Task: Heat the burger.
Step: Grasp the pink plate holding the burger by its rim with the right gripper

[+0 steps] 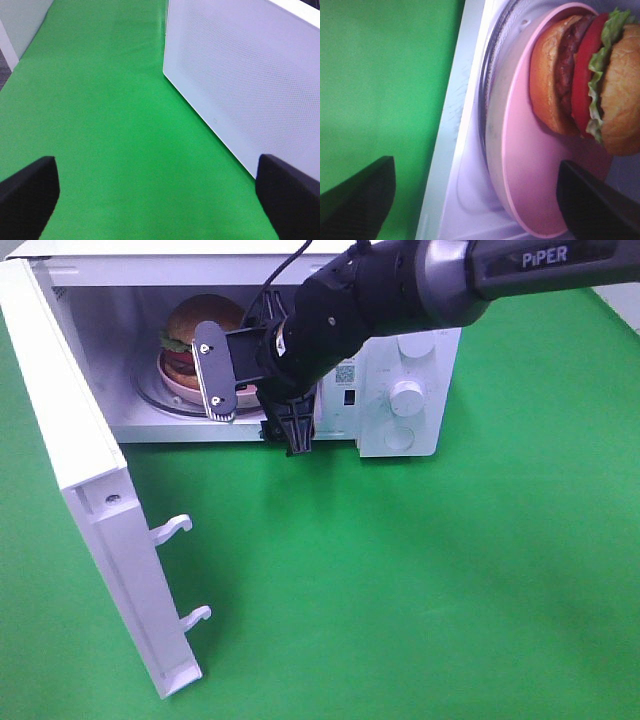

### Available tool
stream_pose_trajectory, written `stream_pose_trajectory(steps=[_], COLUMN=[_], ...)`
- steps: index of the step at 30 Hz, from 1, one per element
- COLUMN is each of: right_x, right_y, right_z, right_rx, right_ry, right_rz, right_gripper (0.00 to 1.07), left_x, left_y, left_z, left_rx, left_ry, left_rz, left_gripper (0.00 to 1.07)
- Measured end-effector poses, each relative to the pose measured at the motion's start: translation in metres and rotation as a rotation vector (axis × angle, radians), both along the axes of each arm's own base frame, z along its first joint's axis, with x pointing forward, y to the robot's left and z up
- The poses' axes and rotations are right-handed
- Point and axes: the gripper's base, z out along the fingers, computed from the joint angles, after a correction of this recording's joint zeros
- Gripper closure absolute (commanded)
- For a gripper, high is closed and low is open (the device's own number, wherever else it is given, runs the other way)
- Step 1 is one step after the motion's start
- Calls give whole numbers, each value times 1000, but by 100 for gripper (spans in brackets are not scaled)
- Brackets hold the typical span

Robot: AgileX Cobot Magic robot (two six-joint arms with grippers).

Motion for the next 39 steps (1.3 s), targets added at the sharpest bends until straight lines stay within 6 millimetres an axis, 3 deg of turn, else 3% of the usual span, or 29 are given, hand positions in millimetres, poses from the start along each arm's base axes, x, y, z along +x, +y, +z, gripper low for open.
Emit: stream_pose_trajectory(steps=[14, 25, 28, 29, 30, 31, 32, 33, 34, 35, 36, 39], right_x=[24, 43, 43, 43, 43, 43, 43, 43, 43, 43, 43, 43], right_y=[19, 11, 11, 11, 11, 12, 12, 12, 12, 12, 13, 13], right_z=[-25, -36, -41, -41, -41, -40, -40, -40, -40, -40, -39, -39], right_rx=[18, 43, 45, 47, 47, 52, 52, 61, 61, 61, 66, 60], right_ry=[-1, 27, 43, 47, 47, 47, 47, 51, 51, 51, 50, 46], right_rz=[-11, -67, -73, -75, -75, -73, -73, -77, -78, -78, -78, -70], right_gripper=[25, 30, 40, 53, 53, 66, 66, 81, 88, 88, 102, 107], left_x=[0, 0, 0, 0, 0, 0, 0, 0, 0, 0, 0, 0], left_y=[0, 0, 0, 0, 0, 0, 0, 0, 0, 0, 0, 0], left_z=[0, 0, 0, 0, 0, 0, 0, 0, 0, 0, 0, 0], left_rx=[0, 0, 0, 0, 0, 0, 0, 0, 0, 0, 0, 0], left_ry=[0, 0, 0, 0, 0, 0, 0, 0, 0, 0, 0, 0], left_rz=[0, 0, 0, 0, 0, 0, 0, 0, 0, 0, 0, 0], left_gripper=[6, 6, 6, 6, 6, 6, 6, 6, 6, 6, 6, 6])
